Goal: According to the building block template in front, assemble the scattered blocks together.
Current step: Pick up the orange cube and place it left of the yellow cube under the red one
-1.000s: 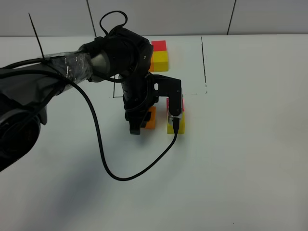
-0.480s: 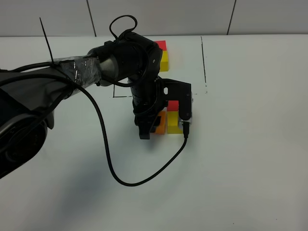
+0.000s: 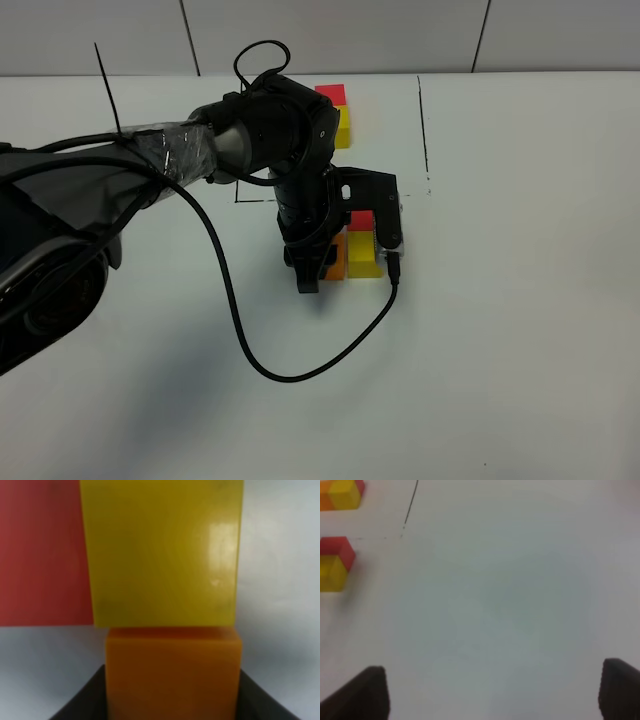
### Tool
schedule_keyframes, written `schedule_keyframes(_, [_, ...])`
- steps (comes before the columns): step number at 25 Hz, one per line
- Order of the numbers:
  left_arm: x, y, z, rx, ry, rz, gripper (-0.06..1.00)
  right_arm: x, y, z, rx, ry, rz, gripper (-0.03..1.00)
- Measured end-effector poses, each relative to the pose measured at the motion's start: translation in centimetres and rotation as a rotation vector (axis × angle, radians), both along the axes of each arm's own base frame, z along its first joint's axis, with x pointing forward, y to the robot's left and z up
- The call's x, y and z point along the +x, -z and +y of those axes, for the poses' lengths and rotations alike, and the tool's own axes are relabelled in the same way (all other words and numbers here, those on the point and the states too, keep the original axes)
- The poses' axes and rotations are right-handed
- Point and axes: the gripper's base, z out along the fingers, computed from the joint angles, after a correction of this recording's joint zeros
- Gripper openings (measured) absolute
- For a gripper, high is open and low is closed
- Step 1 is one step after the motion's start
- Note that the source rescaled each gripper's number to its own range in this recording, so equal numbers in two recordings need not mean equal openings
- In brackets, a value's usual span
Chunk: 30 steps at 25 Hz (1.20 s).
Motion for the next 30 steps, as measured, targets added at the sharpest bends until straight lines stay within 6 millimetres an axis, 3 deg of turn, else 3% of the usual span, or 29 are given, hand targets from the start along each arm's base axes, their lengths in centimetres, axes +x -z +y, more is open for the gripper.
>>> schedule_keyframes(30, [0.22,0.14,-0.10,-0.006,0.003,-0.018,0.00,0.00,0.00,0.00,0.000,0.000,0.000,0.71])
